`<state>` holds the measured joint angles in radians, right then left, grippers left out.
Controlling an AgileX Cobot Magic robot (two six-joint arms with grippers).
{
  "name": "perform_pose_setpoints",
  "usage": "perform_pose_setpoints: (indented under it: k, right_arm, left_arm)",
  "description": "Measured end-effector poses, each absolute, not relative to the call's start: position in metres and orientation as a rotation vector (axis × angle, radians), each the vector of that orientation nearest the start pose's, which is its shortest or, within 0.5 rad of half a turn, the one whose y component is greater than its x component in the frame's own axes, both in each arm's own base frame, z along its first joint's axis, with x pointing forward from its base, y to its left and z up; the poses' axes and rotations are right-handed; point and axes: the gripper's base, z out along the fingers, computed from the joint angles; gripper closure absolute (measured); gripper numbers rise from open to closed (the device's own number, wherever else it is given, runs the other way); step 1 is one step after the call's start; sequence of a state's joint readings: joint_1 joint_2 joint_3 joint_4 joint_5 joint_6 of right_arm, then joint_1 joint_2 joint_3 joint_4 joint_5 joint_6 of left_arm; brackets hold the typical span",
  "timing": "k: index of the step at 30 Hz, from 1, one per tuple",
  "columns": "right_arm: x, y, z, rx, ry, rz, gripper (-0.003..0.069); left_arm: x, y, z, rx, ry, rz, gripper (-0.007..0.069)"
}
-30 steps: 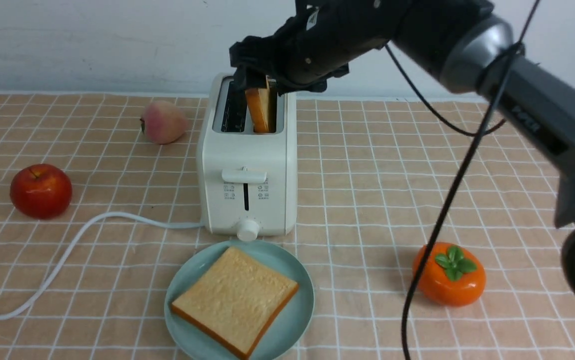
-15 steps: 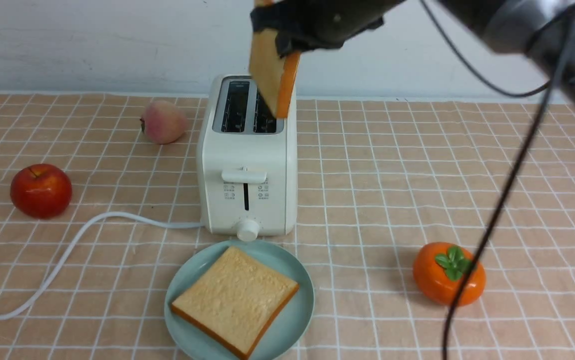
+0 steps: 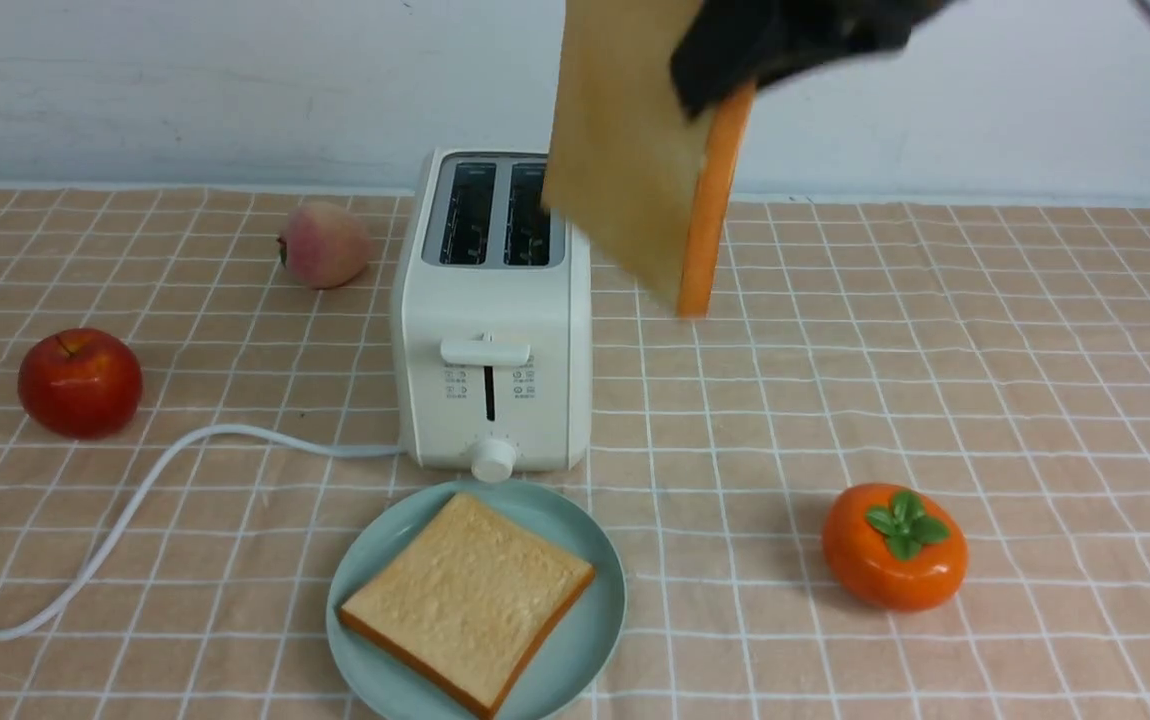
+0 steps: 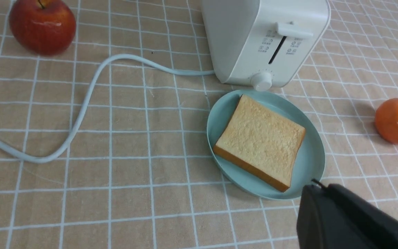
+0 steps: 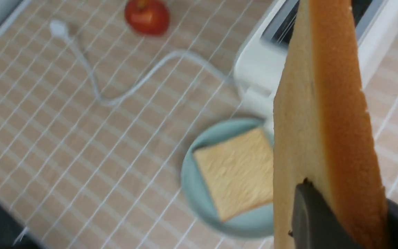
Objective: Take toasted bread from bread machine on light coffee tablecloth place on plate.
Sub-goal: 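Place the held slice of bread on top of the slice on the plate with the right gripper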
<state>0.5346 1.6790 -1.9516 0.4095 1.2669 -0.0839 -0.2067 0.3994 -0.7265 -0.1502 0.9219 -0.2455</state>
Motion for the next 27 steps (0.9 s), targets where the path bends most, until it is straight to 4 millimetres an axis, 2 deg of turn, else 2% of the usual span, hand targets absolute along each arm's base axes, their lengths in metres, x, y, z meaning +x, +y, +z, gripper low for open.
perform_pose_setpoints:
  k: [3, 4, 7, 9, 10, 12, 13, 15, 18, 23, 25, 27]
  right_arm:
    - [0.283, 0.224, 0.395, -0.886, 2.448, 0.926, 0.055]
    - [0.284, 0.226, 0.384, -0.9, 2.458, 0.951, 0.055]
    - [0.291, 0.24, 0.346, -0.85, 2.415, 1.129, 0.055]
    - [0.298, 0.245, 0.322, -0.8, 2.406, 1.167, 0.055]
    - [0.299, 0.246, 0.315, -0.788, 2.413, 1.169, 0.055]
    - [0.309, 0.25, 0.288, -0.714, 2.44, 1.158, 0.055]
    - [0.31, 0.25, 0.285, -0.71, 2.445, 1.156, 0.055]
    - [0.32, 0.255, 0.258, -0.654, 2.5, 1.147, 0.055]
    - [0.327, 0.26, 0.235, -0.585, 2.55, 1.18, 0.055]
    - [0.335, 0.266, 0.212, -0.481, 2.597, 1.24, 0.0543]
    - [0.336, 0.267, 0.205, -0.472, 2.617, 1.237, 0.0522]
    - [0.337, 0.266, 0.202, -0.447, 2.645, 1.229, 0.046]
  left_arm:
    - [0.054, -0.024, 0.335, -0.07, 2.132, -0.472, 0.0638]
    - [0.054, -0.024, 0.333, -0.072, 2.141, -0.473, 0.0638]
    - [0.056, -0.025, 0.325, -0.076, 2.168, -0.476, 0.0638]
    - [0.056, -0.025, 0.321, -0.078, 2.182, -0.477, 0.0638]
    - [0.056, -0.025, 0.32, -0.079, 2.184, -0.477, 0.0638]
    - [0.057, -0.025, 0.317, -0.076, 2.194, -0.473, 0.0638]
    - [0.057, -0.025, 0.317, -0.074, 2.194, -0.472, 0.0638]
    - [0.057, -0.025, 0.314, -0.057, 2.201, -0.461, 0.0638]
    - [0.058, -0.025, 0.313, -0.051, 2.205, -0.457, 0.0638]
    - [0.058, -0.025, 0.313, -0.045, 2.204, -0.454, 0.0638]
    - [0.058, -0.025, 0.313, -0.036, 2.203, -0.45, 0.0638]
    - [0.058, -0.025, 0.313, -0.03, 2.203, -0.447, 0.0638]
